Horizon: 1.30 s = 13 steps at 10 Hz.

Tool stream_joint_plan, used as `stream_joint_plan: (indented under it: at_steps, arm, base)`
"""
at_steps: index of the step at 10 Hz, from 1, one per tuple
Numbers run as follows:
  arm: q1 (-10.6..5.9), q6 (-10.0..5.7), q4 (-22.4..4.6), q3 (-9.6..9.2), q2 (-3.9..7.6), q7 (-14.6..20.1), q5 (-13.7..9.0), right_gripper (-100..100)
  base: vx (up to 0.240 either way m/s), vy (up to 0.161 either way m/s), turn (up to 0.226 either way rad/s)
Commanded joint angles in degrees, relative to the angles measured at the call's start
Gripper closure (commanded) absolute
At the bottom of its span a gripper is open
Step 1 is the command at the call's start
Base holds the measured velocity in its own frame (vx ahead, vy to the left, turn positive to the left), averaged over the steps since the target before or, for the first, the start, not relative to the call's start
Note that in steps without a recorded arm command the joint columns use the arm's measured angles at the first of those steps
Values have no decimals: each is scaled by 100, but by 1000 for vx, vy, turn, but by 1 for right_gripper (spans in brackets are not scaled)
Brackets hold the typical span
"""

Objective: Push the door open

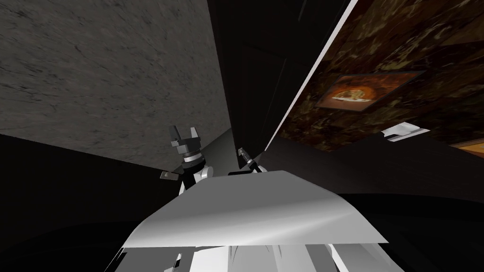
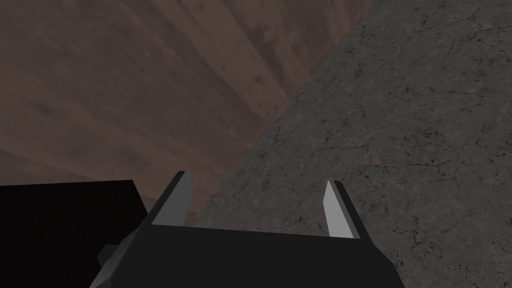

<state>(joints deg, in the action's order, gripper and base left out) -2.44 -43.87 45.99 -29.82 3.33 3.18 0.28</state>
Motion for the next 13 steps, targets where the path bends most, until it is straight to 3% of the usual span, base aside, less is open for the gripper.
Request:
stream_joint_plan:
  at_steps: [1, 2, 3, 8, 13]
  arm:
    - [-10, -20, -24, 21, -46, -16, -4, -100]
    - [6, -5, 3, 9, -21, -8, -1, -100]
    - [6, -5, 3, 9, -21, -8, -1, 100]
    - [6, -5, 3, 9, -21, -8, -1, 100]
    - [-38, 10, -82, 331, 84, -96, -99, 100]
  base:
    - [170, 94, 12]
    - [62, 36, -11]
    - [-14, -5, 8]
    - [-10, -6, 2]
    - [117, 80, -38]
